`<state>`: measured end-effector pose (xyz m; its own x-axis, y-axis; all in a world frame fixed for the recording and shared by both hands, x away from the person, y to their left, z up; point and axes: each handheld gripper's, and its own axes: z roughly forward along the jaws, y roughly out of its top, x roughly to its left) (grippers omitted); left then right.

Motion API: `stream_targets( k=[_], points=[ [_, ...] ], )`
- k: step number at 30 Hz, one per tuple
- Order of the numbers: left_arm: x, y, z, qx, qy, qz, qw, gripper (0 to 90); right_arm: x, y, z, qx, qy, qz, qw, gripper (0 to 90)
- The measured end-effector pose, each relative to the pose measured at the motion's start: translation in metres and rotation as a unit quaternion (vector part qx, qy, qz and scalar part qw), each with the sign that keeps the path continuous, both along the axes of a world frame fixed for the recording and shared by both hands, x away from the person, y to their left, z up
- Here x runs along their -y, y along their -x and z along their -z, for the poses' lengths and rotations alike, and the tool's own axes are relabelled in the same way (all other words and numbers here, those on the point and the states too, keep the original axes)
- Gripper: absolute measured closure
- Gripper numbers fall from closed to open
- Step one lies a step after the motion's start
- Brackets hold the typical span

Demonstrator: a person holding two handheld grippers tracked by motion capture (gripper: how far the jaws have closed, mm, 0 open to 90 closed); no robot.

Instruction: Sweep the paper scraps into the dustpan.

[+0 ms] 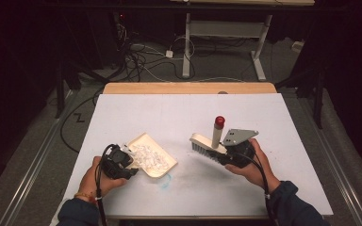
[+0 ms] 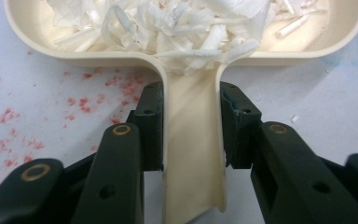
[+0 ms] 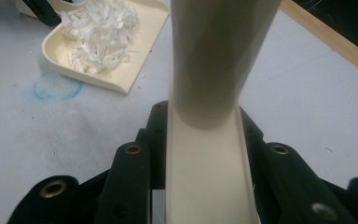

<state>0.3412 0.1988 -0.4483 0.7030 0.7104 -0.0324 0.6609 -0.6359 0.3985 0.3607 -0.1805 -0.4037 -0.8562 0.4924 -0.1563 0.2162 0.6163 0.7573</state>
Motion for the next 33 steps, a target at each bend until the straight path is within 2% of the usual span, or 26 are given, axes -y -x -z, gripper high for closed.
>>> stream_targets(
  k=[8,15,18,20,23,33],
  points=[
    [-0.005,0.000,0.001,0.003,0.010,-0.010,0.9999,63.3,0.019,0.005,-0.003,-0.011,0.000,0.005,0.9999,67.4],
    [-0.006,0.001,0.002,0.008,0.010,-0.015,0.9998,63.3,0.039,0.011,-0.003,-0.020,-0.004,0.022,0.9996,67.4],
    [-0.006,0.002,0.004,0.016,0.009,-0.024,0.9995,63.3,0.049,0.014,-0.002,-0.025,-0.004,0.028,0.9993,67.4],
    [-0.007,0.003,0.004,0.016,0.009,-0.029,0.9994,63.3,0.055,0.015,-0.001,-0.025,0.001,0.028,0.9993,67.4],
    [-0.009,0.004,0.004,0.016,0.010,-0.035,0.9992,63.3,0.064,0.018,-0.001,-0.034,-0.003,0.036,0.9988,67.4],
    [-0.015,0.007,0.006,0.021,0.016,-0.053,0.9982,63.3,0.088,0.024,-0.002,-0.034,-0.006,0.051,0.9981,67.4]
  ],
)
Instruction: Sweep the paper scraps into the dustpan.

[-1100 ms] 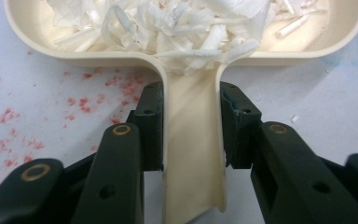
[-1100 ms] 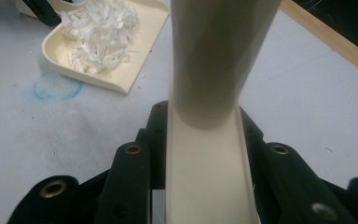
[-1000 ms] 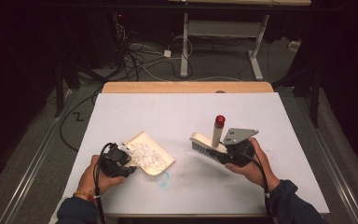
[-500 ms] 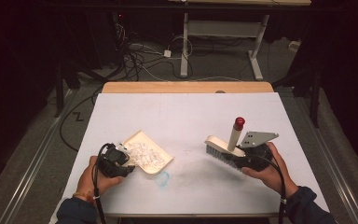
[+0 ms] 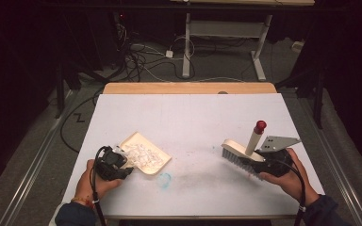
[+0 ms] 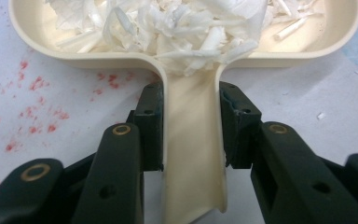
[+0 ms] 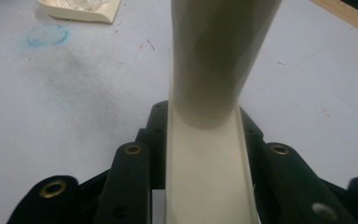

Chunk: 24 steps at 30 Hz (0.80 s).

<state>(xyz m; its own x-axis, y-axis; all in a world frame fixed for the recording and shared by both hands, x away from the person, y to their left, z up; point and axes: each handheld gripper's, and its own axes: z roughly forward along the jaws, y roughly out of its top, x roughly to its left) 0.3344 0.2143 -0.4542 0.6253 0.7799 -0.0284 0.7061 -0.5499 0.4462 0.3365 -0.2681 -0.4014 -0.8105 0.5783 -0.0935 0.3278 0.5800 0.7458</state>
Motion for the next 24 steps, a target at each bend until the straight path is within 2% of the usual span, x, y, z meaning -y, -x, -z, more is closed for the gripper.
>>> stream_targets(
  k=[3,11,17,24],
  points=[
    [-0.001,0.000,0.001,0.001,0.001,-0.008,1.0000,63.3,0.004,0.003,-0.002,0.005,-0.005,0.000,1.0000,67.4],
    [-0.009,0.000,0.002,0.007,0.006,-0.035,0.9993,63.3,0.008,0.011,-0.004,-0.005,-0.005,-0.011,0.9999,67.4],
    [-0.014,-0.001,0.003,0.008,0.011,-0.050,0.9987,63.2,0.009,0.017,-0.003,-0.013,-0.003,-0.030,0.9995,67.4],
    [-0.020,-0.002,0.003,0.008,0.010,-0.081,0.9966,63.3,0.011,0.023,-0.004,-0.026,0.000,-0.054,0.9982,67.4]
  ],
)
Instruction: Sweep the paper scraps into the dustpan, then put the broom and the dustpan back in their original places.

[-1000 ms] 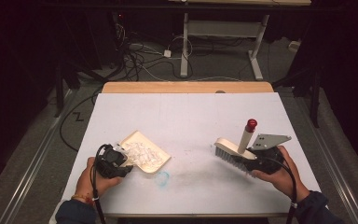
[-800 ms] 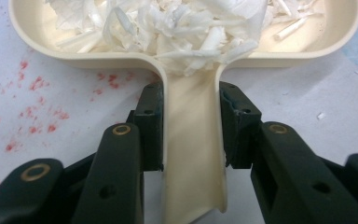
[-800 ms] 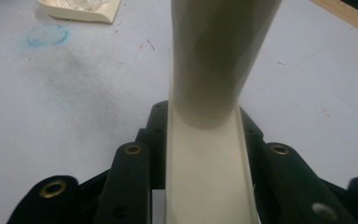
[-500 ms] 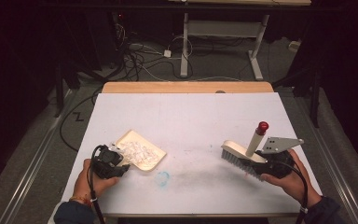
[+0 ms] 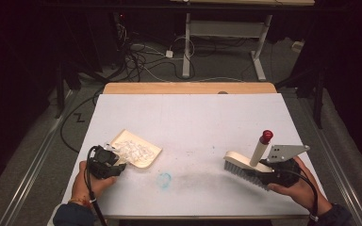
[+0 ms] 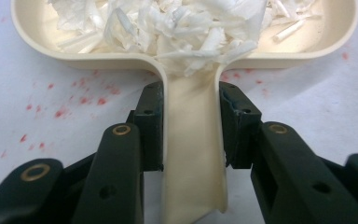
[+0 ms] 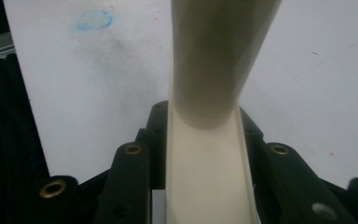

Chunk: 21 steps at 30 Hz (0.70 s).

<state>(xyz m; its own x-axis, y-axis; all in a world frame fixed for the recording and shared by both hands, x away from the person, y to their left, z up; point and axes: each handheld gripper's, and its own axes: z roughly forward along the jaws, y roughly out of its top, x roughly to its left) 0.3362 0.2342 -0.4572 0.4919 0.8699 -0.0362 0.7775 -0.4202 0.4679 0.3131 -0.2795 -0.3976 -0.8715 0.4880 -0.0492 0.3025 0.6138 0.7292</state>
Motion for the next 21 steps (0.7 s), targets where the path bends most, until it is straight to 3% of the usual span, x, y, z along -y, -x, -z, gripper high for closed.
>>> stream_targets(
  k=[3,9,11,21],
  points=[
    [-0.003,0.000,0.000,0.004,0.004,-0.021,0.9998,63.3,0.002,0.002,0.001,-0.011,-0.002,-0.017,0.9998,67.4],
    [-0.008,-0.001,0.001,0.014,0.011,-0.051,0.9985,63.2,0.005,0.002,0.005,-0.039,0.020,-0.044,0.9980,67.3],
    [-0.009,-0.002,0.002,0.016,0.013,-0.062,0.9979,63.2,0.007,-0.002,0.007,-0.043,0.031,-0.042,0.9977,67.3],
    [-0.011,-0.004,0.002,0.024,0.019,-0.099,0.9946,63.1,0.020,-0.024,0.014,-0.063,0.038,-0.039,0.9965,67.3]
  ],
)
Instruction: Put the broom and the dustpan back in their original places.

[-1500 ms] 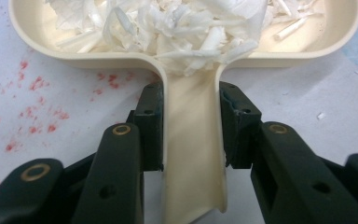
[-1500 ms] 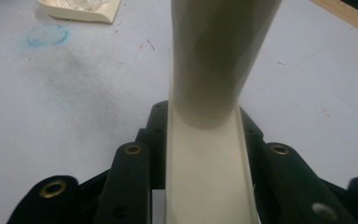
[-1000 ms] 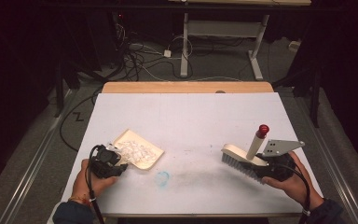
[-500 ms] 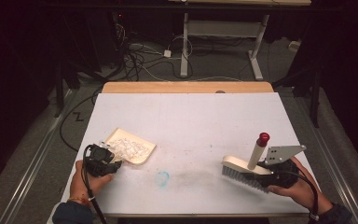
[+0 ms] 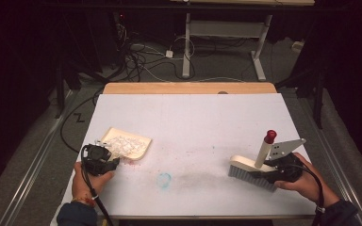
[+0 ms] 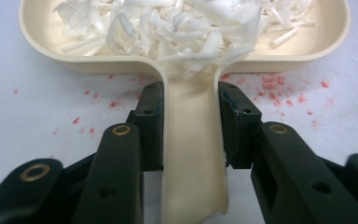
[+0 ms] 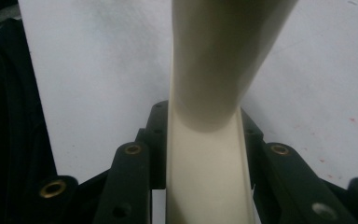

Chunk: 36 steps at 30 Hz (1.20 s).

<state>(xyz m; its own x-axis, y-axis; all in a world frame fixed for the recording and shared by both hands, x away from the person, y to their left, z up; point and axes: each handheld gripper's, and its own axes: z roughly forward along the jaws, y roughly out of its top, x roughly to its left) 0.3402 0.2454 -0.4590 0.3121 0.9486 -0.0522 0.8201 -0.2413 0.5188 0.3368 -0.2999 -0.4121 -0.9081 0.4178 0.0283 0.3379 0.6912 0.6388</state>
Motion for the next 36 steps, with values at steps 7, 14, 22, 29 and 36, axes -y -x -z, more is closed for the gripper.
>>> stream_targets(
  k=[7,14,22,29,36],
  points=[
    [0.002,0.002,0.000,0.001,0.006,-0.011,0.9999,62.8,0.001,-0.008,0.000,-0.004,0.010,0.005,0.9999,67.2],
    [0.002,0.005,-0.001,0.009,0.017,-0.021,0.9996,60.1,-0.001,-0.016,-0.002,0.006,0.025,0.001,0.9997,65.7],
    [0.008,0.012,-0.002,0.007,0.030,-0.010,0.9995,55.9,0.000,-0.025,-0.002,0.008,0.027,0.017,0.9994,61.9],
    [0.007,0.019,-0.008,0.025,0.033,0.012,0.9991,46.9,0.002,-0.035,-0.001,0.010,0.026,0.033,0.9991,58.2],
    [0.010,0.024,-0.015,0.077,0.016,0.030,0.9965,30.9,0.002,-0.047,0.001,0.017,0.026,0.049,0.9983,53.9]
  ],
)
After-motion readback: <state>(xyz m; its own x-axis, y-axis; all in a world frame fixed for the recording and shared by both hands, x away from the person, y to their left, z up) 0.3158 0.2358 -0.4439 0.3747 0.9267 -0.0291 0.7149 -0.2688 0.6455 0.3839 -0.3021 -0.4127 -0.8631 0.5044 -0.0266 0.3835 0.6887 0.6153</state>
